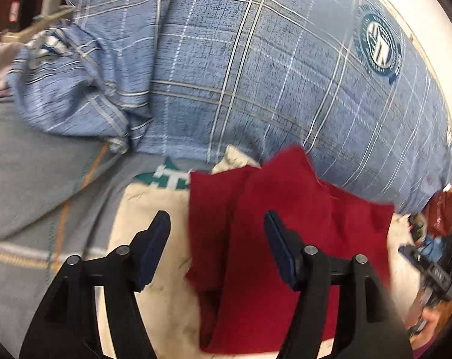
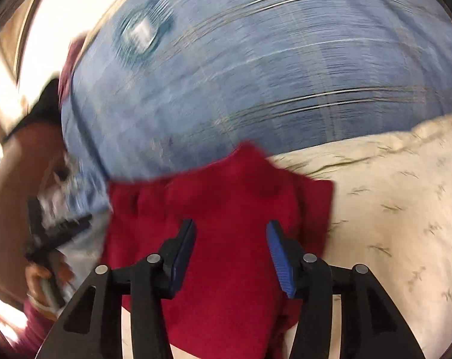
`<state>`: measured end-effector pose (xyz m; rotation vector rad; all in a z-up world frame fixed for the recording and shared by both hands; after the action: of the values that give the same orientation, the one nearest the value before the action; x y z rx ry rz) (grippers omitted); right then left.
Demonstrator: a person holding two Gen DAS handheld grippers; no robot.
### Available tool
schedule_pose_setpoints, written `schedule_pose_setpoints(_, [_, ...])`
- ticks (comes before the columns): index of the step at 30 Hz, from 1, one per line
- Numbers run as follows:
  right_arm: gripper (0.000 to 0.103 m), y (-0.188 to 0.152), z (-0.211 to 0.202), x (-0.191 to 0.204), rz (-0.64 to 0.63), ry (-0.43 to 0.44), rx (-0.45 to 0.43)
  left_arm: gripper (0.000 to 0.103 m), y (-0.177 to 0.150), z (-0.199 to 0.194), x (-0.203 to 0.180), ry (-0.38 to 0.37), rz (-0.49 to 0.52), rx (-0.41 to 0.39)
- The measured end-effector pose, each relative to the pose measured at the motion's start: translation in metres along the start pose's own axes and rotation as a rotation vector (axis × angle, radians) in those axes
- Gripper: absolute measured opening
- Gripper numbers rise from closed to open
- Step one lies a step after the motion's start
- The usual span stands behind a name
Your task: Fold small clothes
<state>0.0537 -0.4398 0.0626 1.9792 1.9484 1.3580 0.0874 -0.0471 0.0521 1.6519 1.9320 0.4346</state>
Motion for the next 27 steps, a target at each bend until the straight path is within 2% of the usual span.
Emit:
schedule_pose_setpoints(3, [0.047, 0.009, 0.035, 0.004, -0.025, -0.048, 0.026, 0.066, -0.014, 0.001, -0.001, -0.004, 0.008, 0.022])
schedule_pose_setpoints(5, [0.047, 0.021, 0.063, -0.006, -0.035, -0.123, 0.038, 0.066, -0.020, 0.007, -0.002, -0.012, 0.007, 0.036])
schedule_pose_setpoints(7, [0.046, 0.024, 0.100, -0.032, 0.006, -0.259, 0.121, 0.066, -0.025, 0.021, -0.003, -0.001, 0.029, 0.052])
schedule_pose_setpoints(10, [0.046, 0.032, 0.103, -0.030, -0.004, -0.304, 0.092, 0.066, -0.035, 0.044, 0.002, 0.062, 0.053, 0.113])
schedule_pose_setpoints(11, [0.049, 0.034, 0.101, -0.022, -0.017, -0.314, 0.099, 0.066, -0.036, 0.048, 0.003, 0.057, 0.049, 0.126])
schedule_pose_setpoints(14, [0.050, 0.036, 0.088, 0.020, -0.066, -0.245, 0.042, 0.069, -0.033, 0.047, 0.004, 0.057, 0.048, 0.120])
schedule_pose_setpoints(16, [0.050, 0.033, 0.096, 0.062, -0.118, -0.156, 0.068, 0.069, -0.030, 0.042, 0.003, 0.067, 0.060, 0.091])
schedule_pose_setpoints(19, [0.048, 0.025, 0.124, 0.112, -0.191, -0.059, 0.127, 0.070, -0.031, 0.041, 0.006, 0.069, 0.056, 0.091])
schedule_pose_setpoints(22, [0.047, 0.018, 0.172, 0.158, -0.320, -0.058, 0.160, 0.072, -0.035, 0.041, 0.011, 0.057, 0.031, 0.105])
schedule_pose_setpoints(24, [0.045, 0.015, 0.204, 0.166, -0.332, -0.066, 0.188, 0.072, -0.034, 0.040, 0.011, 0.057, 0.032, 0.099])
schedule_pose_setpoints(27, [0.045, 0.006, 0.258, 0.158, -0.283, -0.138, 0.261, 0.072, -0.030, 0.038, 0.009, 0.059, 0.041, 0.088])
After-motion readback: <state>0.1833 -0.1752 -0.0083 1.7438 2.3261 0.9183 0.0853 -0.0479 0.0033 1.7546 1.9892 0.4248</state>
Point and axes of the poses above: each gripper's, at about its wrist camera, not at the fingertips, and z roughly the way its jaws point, x to its left, y to its top, the point moved 6 cm from there along z, roughly the way its jaws point, and after that the axes turned 8 degrees about y, right-handed, at the moved point
